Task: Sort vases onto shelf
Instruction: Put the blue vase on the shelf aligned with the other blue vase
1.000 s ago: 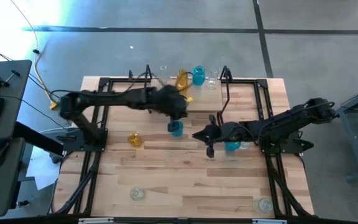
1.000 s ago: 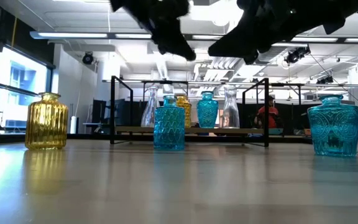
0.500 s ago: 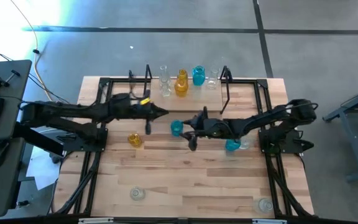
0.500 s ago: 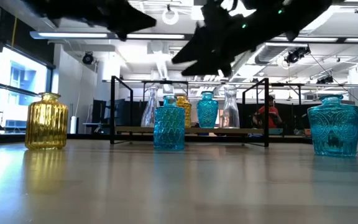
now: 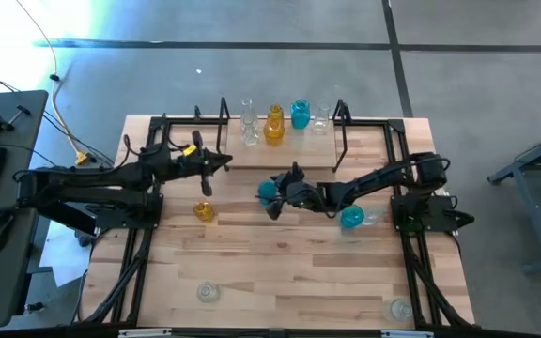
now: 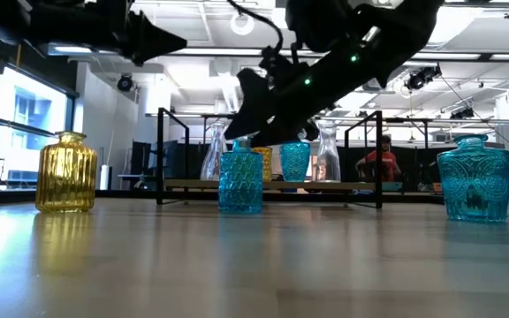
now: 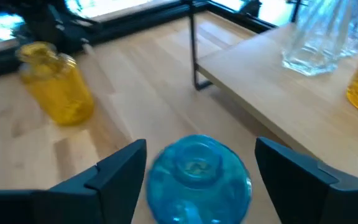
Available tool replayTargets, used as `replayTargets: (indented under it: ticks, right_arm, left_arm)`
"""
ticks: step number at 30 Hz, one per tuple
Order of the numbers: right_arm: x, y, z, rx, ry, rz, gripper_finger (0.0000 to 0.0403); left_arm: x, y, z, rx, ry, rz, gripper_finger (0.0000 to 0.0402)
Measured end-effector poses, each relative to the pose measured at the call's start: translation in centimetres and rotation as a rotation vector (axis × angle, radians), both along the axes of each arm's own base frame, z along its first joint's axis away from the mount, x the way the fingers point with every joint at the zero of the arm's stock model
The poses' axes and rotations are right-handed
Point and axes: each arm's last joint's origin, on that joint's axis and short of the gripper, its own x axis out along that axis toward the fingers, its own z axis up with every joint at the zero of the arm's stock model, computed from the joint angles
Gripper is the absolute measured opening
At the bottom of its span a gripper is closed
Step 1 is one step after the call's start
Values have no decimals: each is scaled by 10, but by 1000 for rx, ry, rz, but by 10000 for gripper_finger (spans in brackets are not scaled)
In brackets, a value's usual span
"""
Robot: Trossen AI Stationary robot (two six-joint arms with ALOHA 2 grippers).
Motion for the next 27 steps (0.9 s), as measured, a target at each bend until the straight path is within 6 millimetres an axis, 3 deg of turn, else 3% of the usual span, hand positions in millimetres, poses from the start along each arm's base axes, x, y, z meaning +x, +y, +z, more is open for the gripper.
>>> replayTargets:
  ticks: [5,14,20,27]
  right_arm:
    - [9,-1,-6,-9,2,-35,239]
    - [11,-1,-11,43,-14,-45,89]
    - [10,-1,-3,8,-27,-54,90]
    - [-8,-7,43,-67,-74,-196,94]
  left_arm:
    - [-6,3,-7,-6,1,26,5]
    - [-9,5,-20,-9,30,42,5]
    - [-9,5,-20,-14,31,43,5]
    - [-9,5,-21,-26,34,43,5]
